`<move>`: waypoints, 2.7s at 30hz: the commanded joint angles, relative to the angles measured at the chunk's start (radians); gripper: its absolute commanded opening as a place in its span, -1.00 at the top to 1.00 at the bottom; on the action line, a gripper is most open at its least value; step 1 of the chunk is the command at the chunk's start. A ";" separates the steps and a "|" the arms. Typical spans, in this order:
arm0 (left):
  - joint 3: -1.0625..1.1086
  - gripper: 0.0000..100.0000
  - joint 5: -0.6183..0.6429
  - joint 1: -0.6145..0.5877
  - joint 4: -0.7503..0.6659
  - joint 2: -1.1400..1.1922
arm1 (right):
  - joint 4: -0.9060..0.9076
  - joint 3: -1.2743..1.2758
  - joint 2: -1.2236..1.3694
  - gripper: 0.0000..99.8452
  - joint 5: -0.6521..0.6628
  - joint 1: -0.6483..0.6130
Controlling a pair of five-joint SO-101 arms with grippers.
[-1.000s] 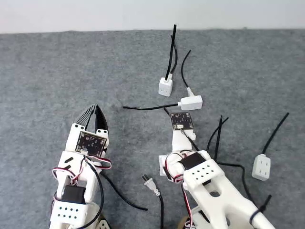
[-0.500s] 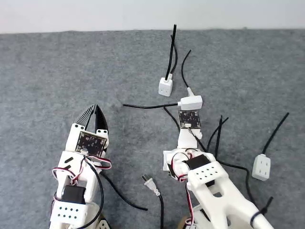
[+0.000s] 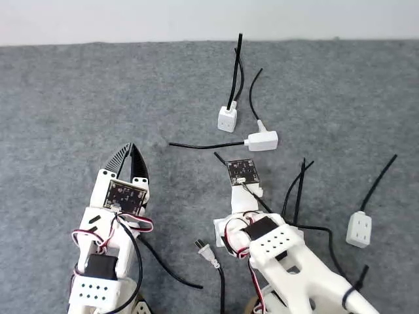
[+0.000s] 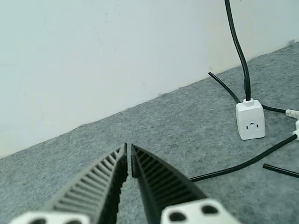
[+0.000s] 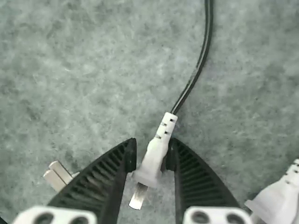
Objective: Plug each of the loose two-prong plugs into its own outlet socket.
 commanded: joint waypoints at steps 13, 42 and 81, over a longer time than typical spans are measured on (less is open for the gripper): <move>-0.008 0.97 -0.009 0.002 -0.034 0.002 | -0.025 -0.009 -0.007 0.98 0.075 0.061; -0.318 0.97 -0.018 0.318 0.244 -0.005 | 0.338 -1.042 -0.010 0.98 0.516 -0.015; -0.604 0.97 -0.071 0.795 0.724 -0.356 | 0.685 -1.452 -0.025 0.98 0.563 -0.269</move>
